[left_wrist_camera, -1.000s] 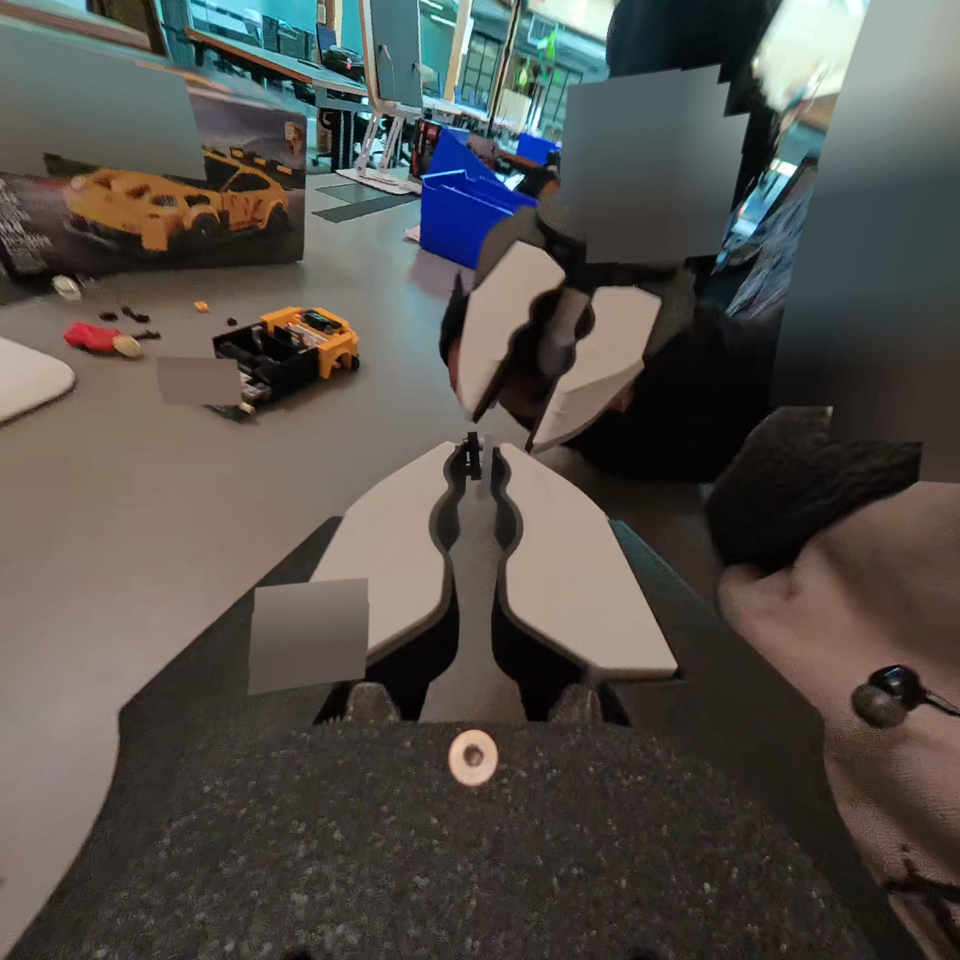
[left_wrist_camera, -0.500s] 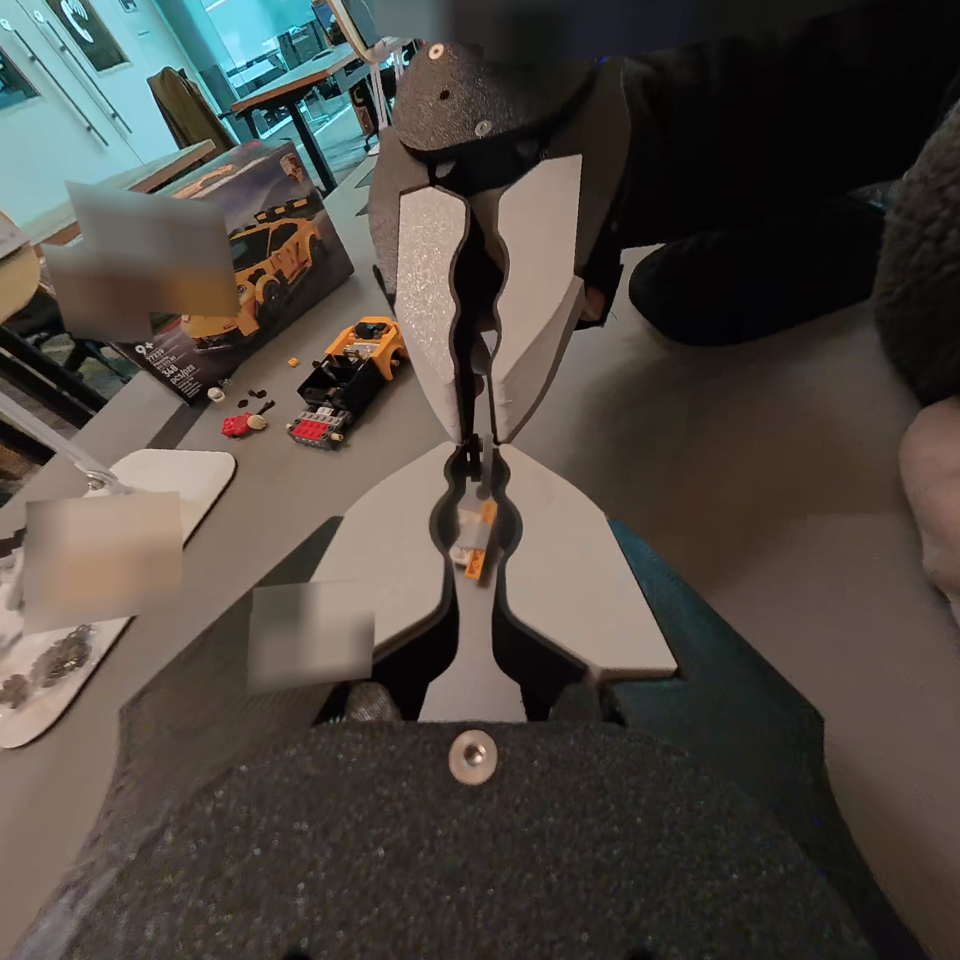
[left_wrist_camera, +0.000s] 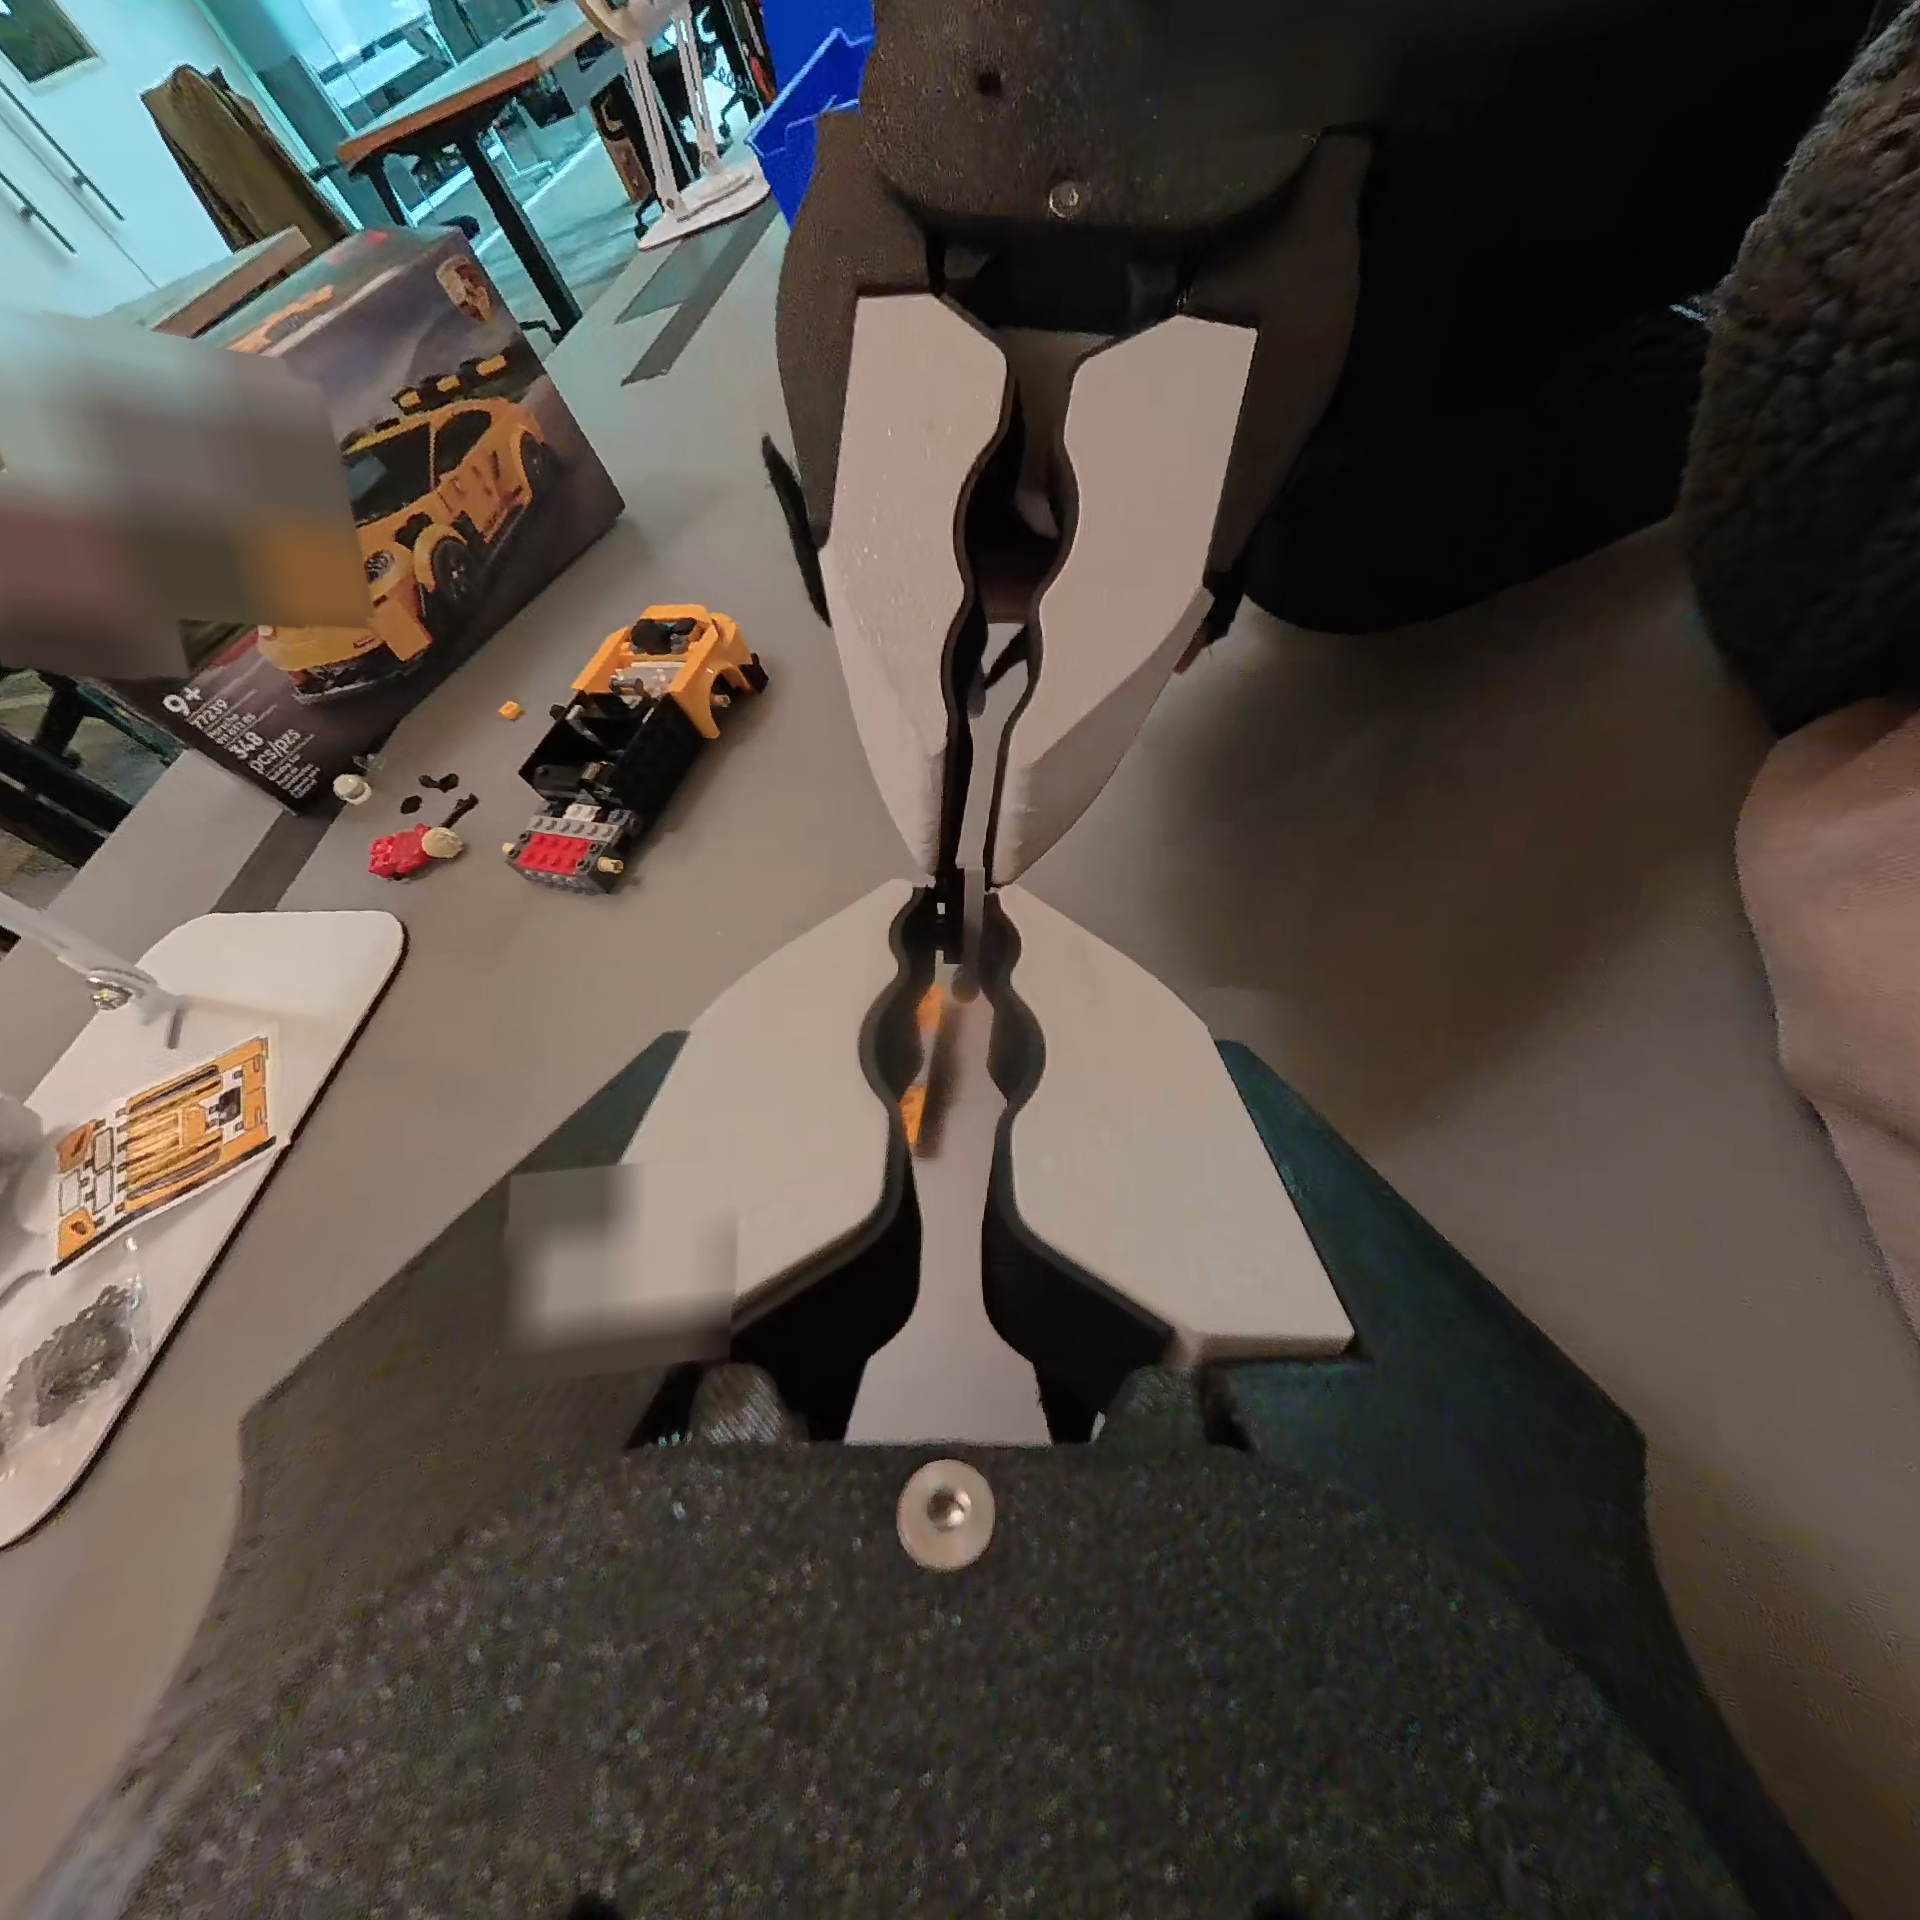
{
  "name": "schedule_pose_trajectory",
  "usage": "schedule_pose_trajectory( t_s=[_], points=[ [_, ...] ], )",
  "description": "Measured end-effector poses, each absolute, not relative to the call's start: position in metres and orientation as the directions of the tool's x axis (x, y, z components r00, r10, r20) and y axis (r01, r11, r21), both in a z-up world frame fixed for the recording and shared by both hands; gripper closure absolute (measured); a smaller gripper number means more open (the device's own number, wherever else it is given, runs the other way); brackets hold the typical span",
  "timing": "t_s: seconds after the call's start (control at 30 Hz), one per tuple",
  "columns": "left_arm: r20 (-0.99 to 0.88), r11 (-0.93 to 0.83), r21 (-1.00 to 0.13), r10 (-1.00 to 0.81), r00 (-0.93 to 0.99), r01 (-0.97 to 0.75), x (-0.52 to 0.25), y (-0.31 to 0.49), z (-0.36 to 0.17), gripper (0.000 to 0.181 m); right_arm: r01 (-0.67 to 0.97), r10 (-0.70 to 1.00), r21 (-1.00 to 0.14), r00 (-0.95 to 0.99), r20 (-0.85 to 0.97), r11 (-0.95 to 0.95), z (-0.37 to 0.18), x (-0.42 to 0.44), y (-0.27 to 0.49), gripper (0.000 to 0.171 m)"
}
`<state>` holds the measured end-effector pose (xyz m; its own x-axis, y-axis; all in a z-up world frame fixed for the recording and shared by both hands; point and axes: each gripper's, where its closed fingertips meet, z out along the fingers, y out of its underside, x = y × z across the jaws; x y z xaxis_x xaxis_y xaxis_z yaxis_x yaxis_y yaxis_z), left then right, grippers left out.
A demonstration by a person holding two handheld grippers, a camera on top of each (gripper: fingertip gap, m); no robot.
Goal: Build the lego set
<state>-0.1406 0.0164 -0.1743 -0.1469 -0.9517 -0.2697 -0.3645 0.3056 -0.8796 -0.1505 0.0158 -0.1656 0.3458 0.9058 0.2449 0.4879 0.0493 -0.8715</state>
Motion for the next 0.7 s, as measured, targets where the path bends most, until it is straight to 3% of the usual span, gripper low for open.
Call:
schedule_pose_trajectory(
  t_s=[0.07,0.2,0.3,0.43,0.57,0.7],
  points=[
    [-0.19,0.236,-0.899,-0.969,-0.156,-0.37,-0.139,0.015,-0.178,0.173,0.453,0.92,-0.892,0.349,0.181,0.003,-0.168,-0.15,0.016,0.166],
    [0.042,0.029,-0.933,-0.981,-0.19,-0.358,-0.138,0.011,-0.182,0.173,0.377,0.939,-0.892,0.321,-0.126,-0.249,-0.174,-0.148,0.014,0.166],
    [0.205,-0.11,-0.913,-0.956,-0.209,-0.393,-0.139,0.008,-0.188,0.163,0.374,0.875,-0.796,0.29,-0.387,-0.476,-0.178,-0.144,0.012,0.166],
    [0.345,-0.231,-0.878,-0.913,-0.217,-0.42,-0.14,0.006,-0.191,0.171,0.372,0.728,-0.628,0.281,-0.626,-0.684,-0.18,-0.142,0.014,0.166],
    [0.559,-0.447,-0.789,-0.807,-0.19,-0.421,-0.14,0.01,-0.189,0.173,0.347,0.633,-0.543,0.251,-0.732,-0.765,-0.178,-0.144,0.022,0.165],
    [0.758,-0.683,-0.649,-0.616,-0.213,-0.334,-0.141,0.023,-0.175,0.174,0.289,0.675,-0.614,0.211,-0.707,-0.734,-0.166,-0.14,0.033,0.162]
  ],
)
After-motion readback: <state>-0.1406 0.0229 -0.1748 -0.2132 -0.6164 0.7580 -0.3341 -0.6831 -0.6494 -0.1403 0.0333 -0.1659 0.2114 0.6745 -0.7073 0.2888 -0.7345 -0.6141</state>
